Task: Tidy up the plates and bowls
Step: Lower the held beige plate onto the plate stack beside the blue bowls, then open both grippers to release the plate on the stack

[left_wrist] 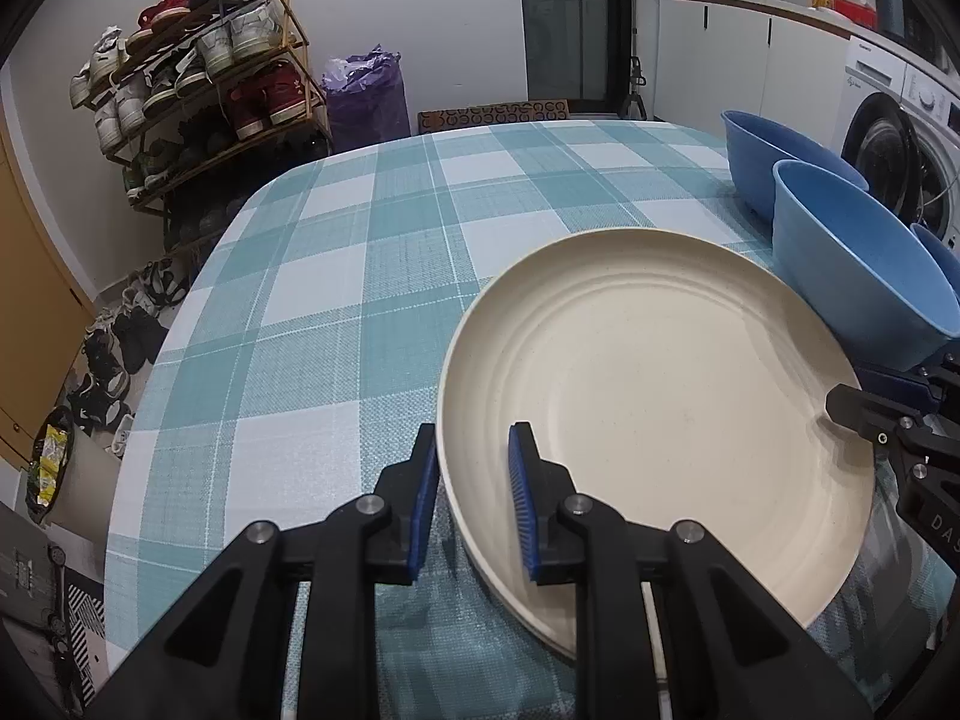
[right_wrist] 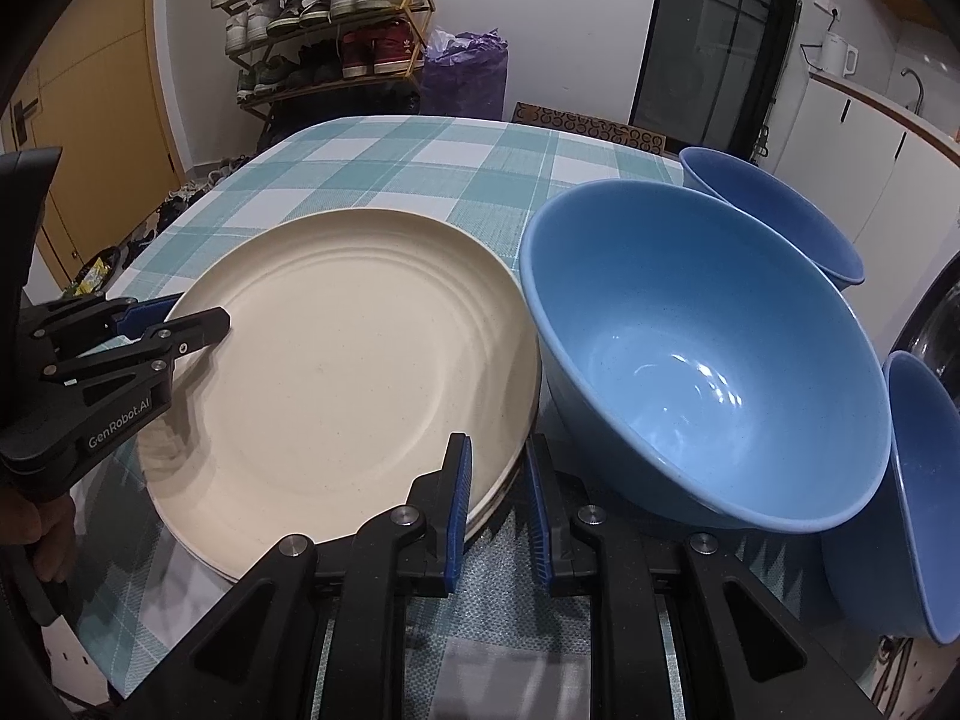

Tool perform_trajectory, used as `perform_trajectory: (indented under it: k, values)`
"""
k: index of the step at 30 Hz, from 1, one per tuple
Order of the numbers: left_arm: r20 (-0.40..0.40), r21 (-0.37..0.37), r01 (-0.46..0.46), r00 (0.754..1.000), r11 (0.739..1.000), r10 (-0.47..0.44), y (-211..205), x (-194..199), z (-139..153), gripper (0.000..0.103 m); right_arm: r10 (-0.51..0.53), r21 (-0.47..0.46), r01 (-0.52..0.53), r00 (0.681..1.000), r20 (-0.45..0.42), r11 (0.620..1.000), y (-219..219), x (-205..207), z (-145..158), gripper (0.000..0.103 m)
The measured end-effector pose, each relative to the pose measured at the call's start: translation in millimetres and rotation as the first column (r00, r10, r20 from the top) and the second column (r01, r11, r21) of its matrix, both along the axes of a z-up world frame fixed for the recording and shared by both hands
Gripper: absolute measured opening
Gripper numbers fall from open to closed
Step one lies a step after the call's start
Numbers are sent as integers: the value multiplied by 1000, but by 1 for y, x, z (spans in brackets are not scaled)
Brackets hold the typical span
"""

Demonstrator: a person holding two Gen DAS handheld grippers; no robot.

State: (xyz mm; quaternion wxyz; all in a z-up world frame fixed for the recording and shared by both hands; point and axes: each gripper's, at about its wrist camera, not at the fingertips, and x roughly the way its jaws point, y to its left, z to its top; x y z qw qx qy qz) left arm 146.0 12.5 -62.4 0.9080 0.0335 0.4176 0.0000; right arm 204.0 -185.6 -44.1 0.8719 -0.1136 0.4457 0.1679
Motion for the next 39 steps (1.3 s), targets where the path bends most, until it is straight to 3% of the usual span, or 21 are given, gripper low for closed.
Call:
perform_trajectory:
  k: [11,13,16,23,26,30,39]
  values:
    - [-18,-41,-4,1000,999,4,4,-2,0,26,11,19,-11,1000,17,1000,0,-2,10,31]
    - [-15,-41,-7,1000,999,6,5,-4,2,32,13,26,-14,1000,21,1000,0,-4,12,35]
    - [-6,-45,-10,1000,999,10,7,-8,6,45,21,45,-22,1000,23,999,0,-5,16,51]
    - [17,-62,-10,1000,998,11,13,-21,21,52,56,92,-59,998,35,994,7,-12,26,76]
    - [20,-68,-5,1000,998,7,15,-26,25,60,64,108,-68,997,37,992,10,-14,31,82]
    - [44,-76,-8,999,997,11,18,-36,32,91,83,89,-86,995,47,992,17,-17,33,89]
    - [68,-77,-12,998,997,17,23,-49,44,103,113,117,-120,992,65,986,23,-22,44,99]
